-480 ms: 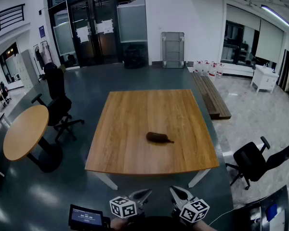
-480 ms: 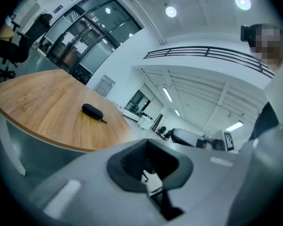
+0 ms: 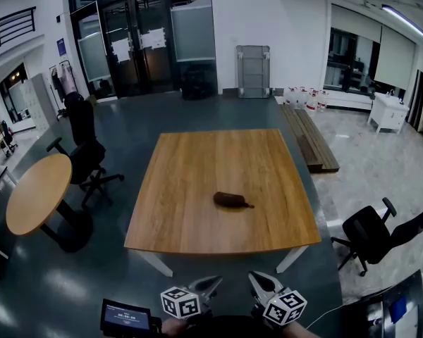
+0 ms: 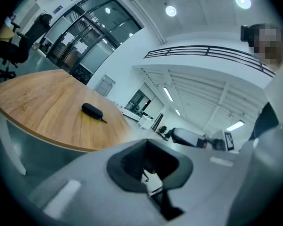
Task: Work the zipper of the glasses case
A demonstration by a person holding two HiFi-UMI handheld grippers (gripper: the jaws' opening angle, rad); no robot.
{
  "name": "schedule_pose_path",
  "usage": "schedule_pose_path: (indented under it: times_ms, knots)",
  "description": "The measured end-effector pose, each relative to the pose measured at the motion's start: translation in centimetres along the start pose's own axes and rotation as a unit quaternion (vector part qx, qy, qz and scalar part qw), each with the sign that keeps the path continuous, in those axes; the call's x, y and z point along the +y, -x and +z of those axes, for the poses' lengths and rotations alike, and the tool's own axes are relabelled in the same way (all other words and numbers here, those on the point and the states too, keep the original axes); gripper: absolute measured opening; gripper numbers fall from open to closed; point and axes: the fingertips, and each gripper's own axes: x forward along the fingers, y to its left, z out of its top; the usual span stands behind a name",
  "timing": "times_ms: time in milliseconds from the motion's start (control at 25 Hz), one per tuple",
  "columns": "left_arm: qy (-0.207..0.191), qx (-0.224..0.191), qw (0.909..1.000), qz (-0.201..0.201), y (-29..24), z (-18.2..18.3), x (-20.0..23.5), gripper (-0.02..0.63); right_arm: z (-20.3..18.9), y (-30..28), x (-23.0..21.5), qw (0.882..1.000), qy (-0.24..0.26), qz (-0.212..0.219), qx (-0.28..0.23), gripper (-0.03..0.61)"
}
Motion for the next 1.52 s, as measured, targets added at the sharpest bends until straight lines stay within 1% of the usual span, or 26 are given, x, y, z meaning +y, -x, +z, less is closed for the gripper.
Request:
schedule_pose_path:
  times_ms: [240, 400, 640, 760, 960, 1080, 1160, 1320, 1440, 1520]
  knots:
    - [-0.015, -0.007, 0.9999, 0.000, -0.7, 0.4, -0.4, 0.003, 1.2, 0.5, -0.5, 1.000, 0.005, 0.014, -0.022, 0.006]
    - [-0.010, -0.004, 0.9999, 0.003, -1.7, 0.4, -1.5, 0.003, 1.9, 1.3, -1.1, 1.000, -0.006, 0.017, -0.018, 0.006]
    - [-0.002, -0.021, 0.9997, 0.009, -4.8, 0.3, -1.8, 0.003, 2.5, 3.4, -4.6, 1.000, -0.014, 0.019, -0.014, 0.009]
    - [-0.003, -0.022, 0.9997, 0.008, -6.0, 0.5, -2.7, 0.003, 3.4, 4.0, -6.2, 0.999, -0.023, 0.019, -0.016, 0.034]
    - [0.004, -0.014, 0.9997, 0.019, -6.6, 0.1, -2.6, 0.003, 2.9, 2.9, -8.0, 0.998, -0.052, 0.032, -0.003, 0.071]
    - [0.012, -0.012, 0.9995, 0.028, -6.4, 0.7, -1.0, 0.003, 2.6, 1.1, -8.3, 0.998, -0.045, 0.049, 0.009, 0.086]
    - [0.022, -0.013, 0.9992, 0.031, -6.5, 1.4, 0.7, 0.003, 2.6, -0.8, -8.9, 0.997, -0.045, 0.053, 0.015, 0.101]
    - [0.039, -0.002, 0.9990, 0.021, -8.0, 2.9, 4.5, 0.003, 3.4, -5.4, -11.0, 0.998, -0.041, 0.037, 0.022, 0.129]
    - [0.053, 0.010, 0.9985, 0.005, -9.2, 5.5, 8.2, 0.003, 3.9, -10.3, -12.7, 0.999, -0.023, 0.021, 0.038, 0.147]
    - [0.051, 0.019, 0.9984, -0.012, -9.6, 7.3, 9.9, 0.003, 4.0, -13.3, -13.9, 0.998, -0.009, 0.014, 0.055, 0.175]
